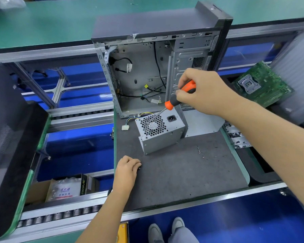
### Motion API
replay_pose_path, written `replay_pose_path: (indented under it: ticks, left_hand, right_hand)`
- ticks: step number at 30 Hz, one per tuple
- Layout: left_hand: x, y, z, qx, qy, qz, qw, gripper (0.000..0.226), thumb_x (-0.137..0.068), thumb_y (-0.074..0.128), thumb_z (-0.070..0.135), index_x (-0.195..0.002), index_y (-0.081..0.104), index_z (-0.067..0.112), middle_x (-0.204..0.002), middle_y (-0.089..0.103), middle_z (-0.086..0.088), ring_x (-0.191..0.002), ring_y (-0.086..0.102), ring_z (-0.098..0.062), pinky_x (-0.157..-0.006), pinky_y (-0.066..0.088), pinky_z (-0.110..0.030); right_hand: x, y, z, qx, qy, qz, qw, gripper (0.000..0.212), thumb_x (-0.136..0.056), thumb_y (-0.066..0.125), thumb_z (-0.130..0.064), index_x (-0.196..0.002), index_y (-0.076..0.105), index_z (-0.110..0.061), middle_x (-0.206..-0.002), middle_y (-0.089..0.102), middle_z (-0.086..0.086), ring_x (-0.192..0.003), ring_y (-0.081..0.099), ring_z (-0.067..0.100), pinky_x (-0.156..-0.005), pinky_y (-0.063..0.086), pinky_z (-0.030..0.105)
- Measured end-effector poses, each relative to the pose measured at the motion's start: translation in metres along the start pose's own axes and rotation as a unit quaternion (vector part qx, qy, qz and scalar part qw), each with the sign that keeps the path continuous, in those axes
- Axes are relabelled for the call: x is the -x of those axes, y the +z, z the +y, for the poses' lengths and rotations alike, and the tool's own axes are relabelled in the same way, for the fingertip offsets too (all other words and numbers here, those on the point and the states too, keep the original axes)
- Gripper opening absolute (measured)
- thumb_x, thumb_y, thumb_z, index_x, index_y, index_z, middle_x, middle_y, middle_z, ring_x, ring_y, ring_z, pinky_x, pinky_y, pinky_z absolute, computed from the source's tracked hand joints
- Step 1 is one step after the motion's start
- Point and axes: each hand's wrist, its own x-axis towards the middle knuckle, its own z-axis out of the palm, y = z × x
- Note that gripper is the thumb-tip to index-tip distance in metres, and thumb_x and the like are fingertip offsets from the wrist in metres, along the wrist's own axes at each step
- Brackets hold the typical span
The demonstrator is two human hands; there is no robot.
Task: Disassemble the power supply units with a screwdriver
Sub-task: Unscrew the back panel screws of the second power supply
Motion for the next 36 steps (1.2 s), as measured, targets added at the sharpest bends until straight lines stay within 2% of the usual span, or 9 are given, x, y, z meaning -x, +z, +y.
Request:
replay_pose_path:
  ticks: [7, 10, 15, 20, 26, 29, 31, 33, 36]
  left_hand:
    - [-0.001, -0.001, 0.002, 0.006, 0.048, 0.063, 0.997, 0.011, -0.091, 0.071, 0.007, -0.099, 0.078, 0.007, -0.089, 0.065, -0.005, -0.084, 0.057, -0.022, -0.080, 0.052, -0.041]
    - [-0.008, -0.007, 0.015, 0.078, -0.021, 0.086, 0.993, 0.021, -0.100, 0.057, 0.017, -0.113, 0.072, 0.011, -0.101, 0.063, 0.005, -0.096, 0.055, -0.014, -0.091, 0.050, -0.039]
    - [-0.033, -0.030, 0.053, 0.263, -0.166, 0.099, 0.945, 0.037, -0.100, 0.039, 0.055, -0.123, 0.060, 0.036, -0.118, 0.066, 0.015, -0.111, 0.059, -0.004, -0.096, 0.047, -0.030]
    - [-0.066, -0.041, 0.085, 0.331, -0.209, 0.038, 0.919, 0.073, -0.085, 0.048, 0.077, -0.142, 0.046, 0.032, -0.104, 0.060, 0.029, -0.100, 0.054, 0.011, -0.089, 0.042, -0.026]
    - [-0.083, -0.037, 0.092, 0.347, -0.252, 0.021, 0.903, 0.082, -0.083, 0.063, 0.069, -0.148, 0.039, 0.025, -0.107, 0.058, 0.017, -0.094, 0.052, 0.010, -0.078, 0.039, -0.021]
    - [-0.091, -0.038, 0.096, 0.374, -0.262, -0.018, 0.890, 0.083, -0.080, 0.072, 0.063, -0.147, 0.039, 0.026, -0.116, 0.056, 0.018, -0.096, 0.054, 0.005, -0.065, 0.037, -0.016]
    - [-0.095, -0.039, 0.096, 0.387, -0.269, -0.025, 0.882, 0.081, -0.079, 0.077, 0.056, -0.144, 0.042, 0.024, -0.121, 0.056, 0.016, -0.102, 0.057, 0.000, -0.071, 0.043, -0.019]
    - [-0.100, -0.039, 0.092, 0.388, -0.271, -0.029, 0.880, 0.068, -0.078, 0.081, 0.049, -0.133, 0.053, 0.021, -0.123, 0.064, 0.010, -0.108, 0.063, -0.011, -0.085, 0.051, -0.029]
    - [-0.104, -0.039, 0.091, 0.417, -0.257, -0.059, 0.870, 0.039, -0.081, 0.082, 0.039, -0.112, 0.069, 0.020, -0.102, 0.077, 0.005, -0.093, 0.074, -0.014, -0.084, 0.058, -0.037]
  right_hand:
    - [0.002, -0.015, 0.016, -0.013, 0.029, 0.028, 0.999, 0.009, -0.085, 0.066, -0.026, -0.092, 0.062, -0.021, -0.075, 0.063, -0.002, -0.054, 0.048, 0.005, -0.047, 0.040, 0.010]
    - [0.002, -0.022, 0.026, -0.007, 0.045, 0.050, 0.998, 0.008, -0.085, 0.066, -0.028, -0.090, 0.062, -0.023, -0.078, 0.065, -0.001, -0.062, 0.055, 0.012, -0.048, 0.039, 0.008]
    - [0.005, -0.022, 0.047, -0.030, 0.093, 0.079, 0.992, 0.014, -0.084, 0.067, -0.042, -0.085, 0.061, -0.029, -0.075, 0.065, -0.007, -0.065, 0.061, 0.000, -0.048, 0.038, 0.007]
    - [0.013, -0.015, 0.067, -0.125, 0.162, 0.101, 0.974, 0.019, -0.084, 0.069, -0.047, -0.083, 0.063, -0.029, -0.076, 0.069, -0.005, -0.055, 0.067, 0.003, -0.052, 0.045, 0.018]
    - [0.023, -0.013, 0.091, -0.171, 0.223, 0.111, 0.953, 0.019, -0.084, 0.069, -0.047, -0.087, 0.066, -0.028, -0.083, 0.070, -0.001, -0.058, 0.067, 0.006, -0.071, 0.057, 0.035]
    - [0.029, -0.011, 0.099, -0.240, 0.252, 0.112, 0.931, 0.024, -0.086, 0.072, -0.042, -0.092, 0.066, -0.020, -0.084, 0.070, 0.005, -0.058, 0.064, 0.008, -0.063, 0.055, 0.030]
    - [0.036, -0.007, 0.103, -0.311, 0.263, 0.096, 0.908, 0.029, -0.086, 0.075, -0.036, -0.096, 0.064, -0.011, -0.080, 0.071, 0.007, -0.060, 0.064, 0.011, -0.061, 0.055, 0.025]
    - [0.044, -0.001, 0.109, -0.384, 0.271, 0.070, 0.880, 0.033, -0.084, 0.078, -0.025, -0.101, 0.061, -0.003, -0.076, 0.072, 0.008, -0.064, 0.066, 0.015, -0.064, 0.057, 0.024]
    - [0.053, 0.012, 0.119, -0.508, 0.294, 0.034, 0.809, 0.030, -0.081, 0.077, -0.011, -0.102, 0.058, -0.001, -0.084, 0.071, 0.015, -0.077, 0.071, 0.022, -0.071, 0.058, 0.026]
